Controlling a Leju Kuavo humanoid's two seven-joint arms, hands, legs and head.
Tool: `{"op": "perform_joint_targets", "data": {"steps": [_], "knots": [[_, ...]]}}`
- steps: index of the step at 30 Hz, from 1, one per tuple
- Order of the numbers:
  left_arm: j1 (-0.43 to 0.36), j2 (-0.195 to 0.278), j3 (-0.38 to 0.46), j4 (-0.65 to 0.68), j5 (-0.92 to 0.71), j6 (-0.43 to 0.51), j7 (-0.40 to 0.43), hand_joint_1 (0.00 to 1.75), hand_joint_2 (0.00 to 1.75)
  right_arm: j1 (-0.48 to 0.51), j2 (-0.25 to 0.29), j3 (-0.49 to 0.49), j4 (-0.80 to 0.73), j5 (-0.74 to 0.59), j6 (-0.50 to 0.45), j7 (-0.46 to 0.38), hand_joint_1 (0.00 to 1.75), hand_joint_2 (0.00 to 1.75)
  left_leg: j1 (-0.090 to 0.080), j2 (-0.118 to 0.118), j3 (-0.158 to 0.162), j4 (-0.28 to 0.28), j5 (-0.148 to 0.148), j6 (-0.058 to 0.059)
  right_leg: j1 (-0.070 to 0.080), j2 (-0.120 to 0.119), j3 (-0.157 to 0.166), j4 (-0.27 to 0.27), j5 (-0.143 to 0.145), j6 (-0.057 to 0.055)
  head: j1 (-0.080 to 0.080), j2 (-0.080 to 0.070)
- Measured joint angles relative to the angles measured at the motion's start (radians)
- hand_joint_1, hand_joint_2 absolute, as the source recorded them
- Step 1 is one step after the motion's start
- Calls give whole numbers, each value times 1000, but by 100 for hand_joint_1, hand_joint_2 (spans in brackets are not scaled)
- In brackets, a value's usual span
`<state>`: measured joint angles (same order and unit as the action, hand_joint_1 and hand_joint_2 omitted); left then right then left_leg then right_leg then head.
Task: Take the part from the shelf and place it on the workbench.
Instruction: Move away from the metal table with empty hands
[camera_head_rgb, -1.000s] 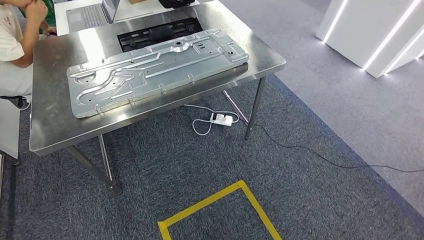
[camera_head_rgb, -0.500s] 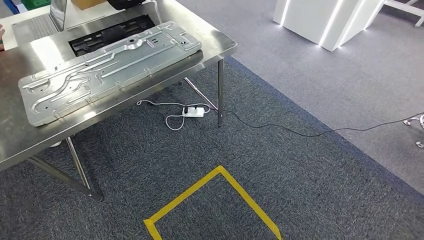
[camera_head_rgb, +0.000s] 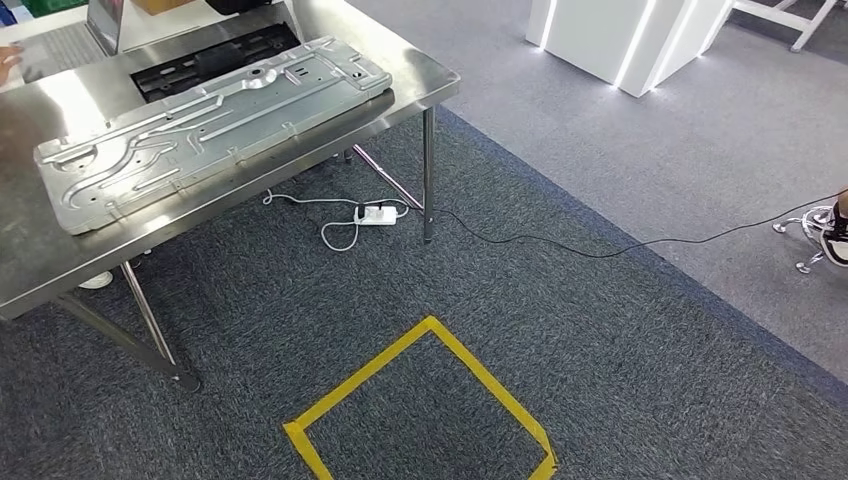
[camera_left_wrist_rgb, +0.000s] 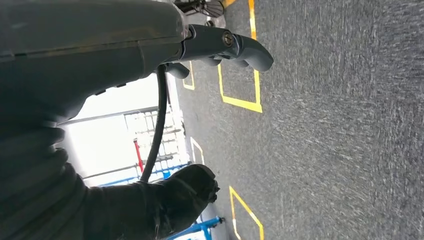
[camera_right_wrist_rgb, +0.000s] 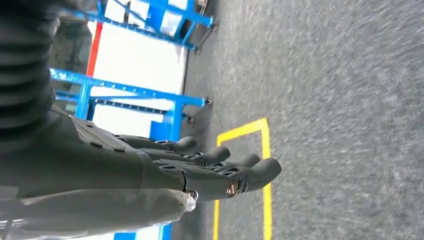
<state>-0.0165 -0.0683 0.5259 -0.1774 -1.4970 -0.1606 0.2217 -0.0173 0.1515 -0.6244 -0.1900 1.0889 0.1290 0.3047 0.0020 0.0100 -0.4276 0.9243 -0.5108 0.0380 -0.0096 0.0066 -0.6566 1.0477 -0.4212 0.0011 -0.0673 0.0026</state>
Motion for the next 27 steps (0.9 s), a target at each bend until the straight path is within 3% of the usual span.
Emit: {"op": "perform_joint_targets", "data": {"steps": [3,4,5,6,8,9,10,12,14,15,17,18,19,20,21,22,23,25,26,27], "knots": [[0,-3,5,0,0,1,0,0,175,1,0,-3,0,-1,-1,-3,0,175,3,9,-34,-2,29,6,-3,-1,-40,164,-135,11,0,0],[1,-4,5,0,0,2,0,0,175,1,0,-3,0,-2,-1,-4,0,175,3,11,-47,5,35,4,-6,-1,-45,213,-154,15,1,0],[1,-4,6,0,0,3,0,0,175,1,0,-3,0,-2,0,-4,0,175,5,14,-61,13,41,2,-10,-1,-36,234,-152,20,0,0],[1,-4,6,0,0,3,0,0,175,1,0,-3,0,-2,-1,-5,0,175,7,15,-75,23,44,-1,-16,-2,-9,215,-132,25,0,0],[0,-4,8,0,0,3,-1,0,175,-1,0,-4,0,-2,-1,-6,0,175,11,16,-103,48,47,-11,-27,-4,84,98,-100,40,1,0],[0,-3,9,-1,0,4,-1,0,175,-1,1,-4,0,-2,-1,-7,0,131,11,15,-116,61,47,-18,-28,-3,119,42,-96,42,1,0],[0,-2,11,-1,0,5,-1,0,175,-1,3,-4,0,-3,-1,-9,0,87,10,14,-126,73,47,-25,-28,-2,139,5,-102,40,1,0],[0,-2,13,-2,0,9,-6,0,175,0,5,-4,0,-3,2,-18,0,0,10,14,-138,88,53,-38,-22,1,133,-5,-107,21,0,0],[1,-4,13,-1,0,17,-19,0,175,2,6,-5,1,-3,10,-35,0,0,15,11,-148,102,43,-47,-18,-2,118,-4,-99,-1,0,0],[3,-5,13,-1,0,21,-27,0,175,3,6,-5,1,-2,15,-46,0,0,17,8,-158,126,15,-50,-16,-4,108,-5,-92,-13,0,0],[5,-6,13,-1,0,26,-39,0,175,5,5,-5,1,1,24,-69,0,0,16,2,-191,225,-81,-48,-8,-6,83,-8,-73,-31,0,0],[6,-6,13,-1,0,26,-43,0,175,8,5,-5,1,3,28,-80,0,0,14,0,-206,286,-125,-45,-3,-6,72,-9,-63,-36,0,0],[6,-5,13,-1,0,26,-45,0,175,10,5,-5,1,5,32,-89,0,0,9,-1,-212,334,-150,-39,2,-7,60,-8,-53,-39,0,0],[6,-5,13,-1,0,25,-48,0,131,13,4,-5,1,7,35,-96,0,0,2,-1,-203,358,-152,-29,9,-7,50,-8,-44,-42,0,0],[6,-5,14,-1,0,24,-49,0,87,15,4,-5,1,8,39,-101,0,0,-7,-2,-178,347,-131,-16,15,-7,42,-7,-37,-45,0,0],[6,-4,14,-1,0,22,-52,0,44,15,3,-5,1,8,44,-103,0,0,-20,-2,-137,304,-98,3,21,-7,37,-7,-30,-48,0,0],[5,-2,14,-1,1,19,-59,0,0,15,3,-5,2,9,50,-103,0,0,-39,-2,-85,236,-66,30,24,-6,33,-8,-25,-51,0,0],[1,9,15,-2,2,8,-86,0,0,15,4,-5,5,9,65,-104,0,0,-65,-4,0,98,-41,80,27,-5,29,-10,-13,-50,3,0],[-1,15,15,-3,2,2,-103,0,0,16,2,-5,7,8,72,-104,0,0,-73,-3,22,52,-42,94,24,-5,26,-12,-5,-46,4,0],[-2,21,16,-4,3,-4,-117,0,0,17,0,-5,9,6,79,-105,0,0,-73,-2,30,23,-46,99,22,-4,22,-17,5,-40,4,0]]}}
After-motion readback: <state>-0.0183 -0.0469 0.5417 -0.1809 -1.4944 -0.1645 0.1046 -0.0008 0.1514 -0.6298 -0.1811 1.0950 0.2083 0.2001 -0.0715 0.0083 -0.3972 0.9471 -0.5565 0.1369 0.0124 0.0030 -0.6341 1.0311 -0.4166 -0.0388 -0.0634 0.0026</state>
